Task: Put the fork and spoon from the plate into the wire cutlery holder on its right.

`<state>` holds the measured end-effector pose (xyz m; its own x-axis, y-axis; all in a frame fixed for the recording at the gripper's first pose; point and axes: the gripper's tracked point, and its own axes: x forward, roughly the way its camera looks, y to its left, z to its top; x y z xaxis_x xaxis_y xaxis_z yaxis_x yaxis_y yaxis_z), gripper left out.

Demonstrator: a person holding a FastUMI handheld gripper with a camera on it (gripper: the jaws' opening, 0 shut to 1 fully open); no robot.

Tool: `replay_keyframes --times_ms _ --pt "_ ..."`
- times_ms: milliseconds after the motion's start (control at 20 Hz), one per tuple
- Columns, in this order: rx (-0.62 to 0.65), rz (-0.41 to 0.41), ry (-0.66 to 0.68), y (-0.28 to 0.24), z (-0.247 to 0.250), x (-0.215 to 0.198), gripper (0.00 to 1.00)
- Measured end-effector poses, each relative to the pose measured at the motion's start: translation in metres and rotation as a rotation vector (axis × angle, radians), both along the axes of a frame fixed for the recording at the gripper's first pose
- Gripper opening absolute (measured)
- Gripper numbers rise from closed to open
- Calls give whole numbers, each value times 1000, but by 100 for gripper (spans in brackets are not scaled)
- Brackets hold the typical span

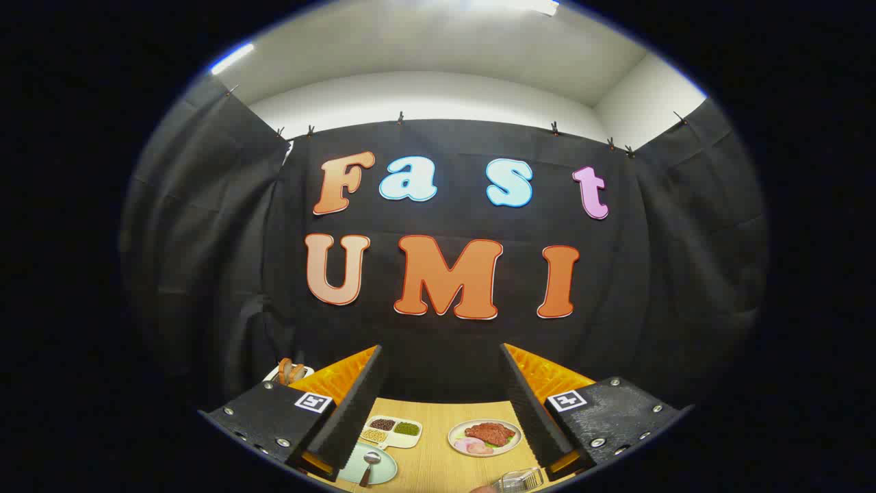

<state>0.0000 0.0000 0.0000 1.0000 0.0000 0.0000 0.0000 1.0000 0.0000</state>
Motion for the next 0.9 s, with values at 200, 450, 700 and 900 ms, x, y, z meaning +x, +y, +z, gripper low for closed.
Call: replay_keyframes --times_ms 200,450,700,900 --pt "21 20 19 4 -5 11 98" --pt "3 67 37 22 -12 24 98" --pt "14 75 57 30 -12 32 98" --pt "29 64 81 31 -17 38 98"
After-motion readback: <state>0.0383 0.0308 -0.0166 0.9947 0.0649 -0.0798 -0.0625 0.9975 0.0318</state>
